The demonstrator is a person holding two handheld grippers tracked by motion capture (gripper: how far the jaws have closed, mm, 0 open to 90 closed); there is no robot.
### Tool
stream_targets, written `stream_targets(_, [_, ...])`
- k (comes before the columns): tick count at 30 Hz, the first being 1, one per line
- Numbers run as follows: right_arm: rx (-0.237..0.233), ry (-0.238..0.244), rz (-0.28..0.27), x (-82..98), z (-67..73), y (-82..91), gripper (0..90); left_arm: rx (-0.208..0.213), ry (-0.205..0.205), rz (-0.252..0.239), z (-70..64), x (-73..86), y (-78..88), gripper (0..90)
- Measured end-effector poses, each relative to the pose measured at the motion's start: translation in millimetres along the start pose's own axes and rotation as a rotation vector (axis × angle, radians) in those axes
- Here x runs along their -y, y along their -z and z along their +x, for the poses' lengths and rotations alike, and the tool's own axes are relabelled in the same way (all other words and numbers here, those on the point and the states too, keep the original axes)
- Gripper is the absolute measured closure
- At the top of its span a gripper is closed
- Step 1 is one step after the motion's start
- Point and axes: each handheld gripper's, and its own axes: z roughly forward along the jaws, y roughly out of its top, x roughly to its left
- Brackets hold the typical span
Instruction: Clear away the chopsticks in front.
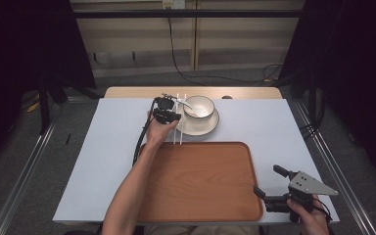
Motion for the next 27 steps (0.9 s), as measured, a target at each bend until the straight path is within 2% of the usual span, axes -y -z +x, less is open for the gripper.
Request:
stream_targets(1, [-0.002,0.000,-0.002,0.2,0.0,-0.1,2.0,0.004,0.003,-0.016,-1.7,-0.1,-1.2,68.8])
stream_targets(4, [-0.008,-0.003,0.003,0.3,0.4,0.0,2.0,0.009,0.006,-0.008,1.3,-1.3,-1.4,67.8])
stream_targets(6, [-0.009,-0.001,0.005,0.3,0.4,-0.5,2.0,0.001,-0.012,0.002,2.2,-2.8,-2.5,68.7])
stream_targets(7, [-0.009,-0.001,0.004,0.3,0.5,-0.4,2.0,0.005,0.006,-0.001,2.8,-3.8,-3.8,68.7])
stream_targets(8, [-0.007,0.000,0.001,0.4,0.6,-0.3,2.0,0.010,0.004,0.003,2.9,-4.9,-4.7,66.7])
stream_targets(11, [-0.009,-0.002,0.004,0.9,0.5,0.4,2.0,-0.011,0.011,0.010,-0.6,-7.1,-7.1,65.5])
stream_targets(13, [-0.010,0.001,0.003,0.9,0.5,0.6,2.0,-0.040,0.033,0.007,-1.3,-7.5,-7.4,69.2])
stream_targets(14, [-0.009,0.002,0.001,0.9,0.5,0.7,2.0,-0.033,0.048,0.009,-0.6,-7.7,-8.3,69.4])
stream_targets(16, [-0.011,0.001,0.003,1.0,0.6,0.8,1.9,-0.030,0.038,0.012,-0.5,-7.2,-11.1,70.8])
stream_targets(18, [-0.010,0.000,0.002,0.9,0.6,1.0,2.0,-0.022,0.057,0.005,0.7,-6.3,-12.0,73.0])
stream_targets(19, [-0.006,0.000,0.000,1.0,0.5,1.0,2.0,-0.020,0.049,0.011,0.9,-5.8,-12.7,73.1])
stream_targets(25, [0.008,-0.007,-0.010,1.0,-0.9,3.3,2.0,-0.041,0.084,0.001,2.0,-4.7,-14.1,79.9])
stream_targets(27, [0.008,-0.006,-0.010,1.0,-0.6,3.1,2.0,-0.040,0.089,-0.002,1.5,-4.5,-15.1,79.0])
